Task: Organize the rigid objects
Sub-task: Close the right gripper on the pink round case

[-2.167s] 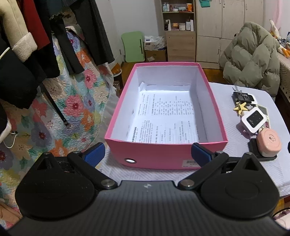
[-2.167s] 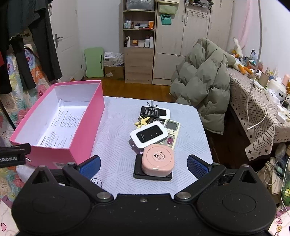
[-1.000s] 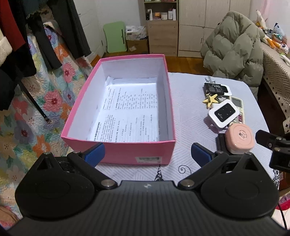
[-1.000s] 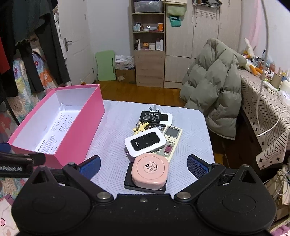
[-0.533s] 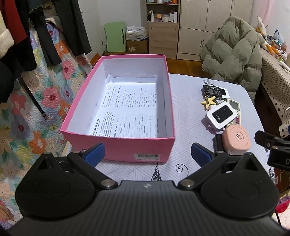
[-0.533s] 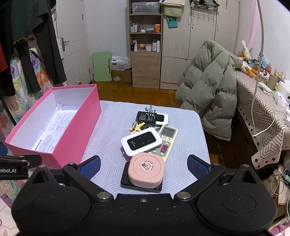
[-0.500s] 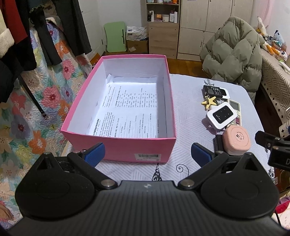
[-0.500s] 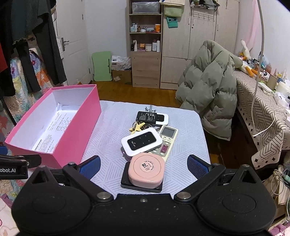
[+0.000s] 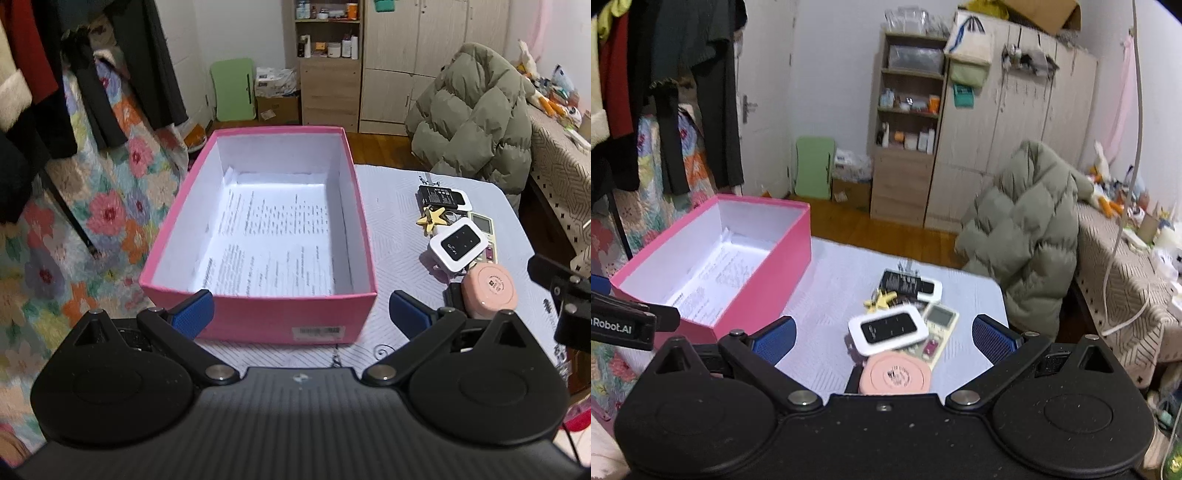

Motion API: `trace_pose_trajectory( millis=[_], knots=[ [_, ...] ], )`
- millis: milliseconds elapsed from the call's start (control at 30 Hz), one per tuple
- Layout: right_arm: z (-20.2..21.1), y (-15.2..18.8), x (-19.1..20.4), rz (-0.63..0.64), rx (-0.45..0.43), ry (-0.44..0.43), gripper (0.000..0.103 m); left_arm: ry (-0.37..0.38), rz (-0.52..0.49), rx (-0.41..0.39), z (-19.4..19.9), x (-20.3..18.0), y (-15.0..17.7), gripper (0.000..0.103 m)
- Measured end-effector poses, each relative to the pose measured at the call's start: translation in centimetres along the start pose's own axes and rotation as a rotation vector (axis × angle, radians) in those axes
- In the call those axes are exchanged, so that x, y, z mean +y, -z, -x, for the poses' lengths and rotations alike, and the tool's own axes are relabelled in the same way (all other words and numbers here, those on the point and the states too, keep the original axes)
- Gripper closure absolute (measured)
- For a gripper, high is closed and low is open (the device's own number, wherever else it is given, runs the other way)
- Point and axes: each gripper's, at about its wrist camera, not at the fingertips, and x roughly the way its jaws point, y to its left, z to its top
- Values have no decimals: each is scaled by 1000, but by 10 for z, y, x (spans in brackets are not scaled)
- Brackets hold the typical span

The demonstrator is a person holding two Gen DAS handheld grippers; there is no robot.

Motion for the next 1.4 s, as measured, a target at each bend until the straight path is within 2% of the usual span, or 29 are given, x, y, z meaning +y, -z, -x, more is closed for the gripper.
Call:
trace_pose_trajectory(
  millis=[100,200,333,433,533,700,800,900,1067,1200,1267,1300,1367,1400],
  knots=[
    [-3,0,-6,-24,-23,-49,0,-11,-60,-31,5,4,-9,1],
    [-14,0,-16,-73,2,-109,0,1,-101,-98,12,15,-19,1],
    [-47,-1,-30,-175,103,-198,1,13,-158,-147,9,34,-32,1],
    [-78,3,-36,-271,209,-246,9,32,-141,-136,-1,59,-44,1],
    [-101,7,-38,-322,294,-219,14,56,-93,-92,-17,88,-56,2],
    [-100,23,-22,-214,337,-93,14,2,-81,43,-56,117,-58,5],
    [-107,29,-22,-198,374,-50,14,26,-53,152,-83,135,-57,17],
    [-113,30,-19,-180,396,8,14,23,-37,204,-103,146,-58,26],
    [-129,29,-20,-219,420,4,14,23,-86,199,-121,146,-62,36],
    [-139,28,-19,-213,421,34,22,-61,-121,170,-137,140,-64,42],
    [-141,27,-18,-197,429,45,25,-70,-116,169,-145,142,-67,45],
    [-142,27,-18,-193,432,44,25,-65,-111,171,-149,143,-69,50],
    [-142,25,-18,-182,443,44,25,-53,-114,173,-156,144,-70,65],
    [-142,25,-19,-187,448,47,25,-47,-125,167,-158,143,-69,80]
  ],
)
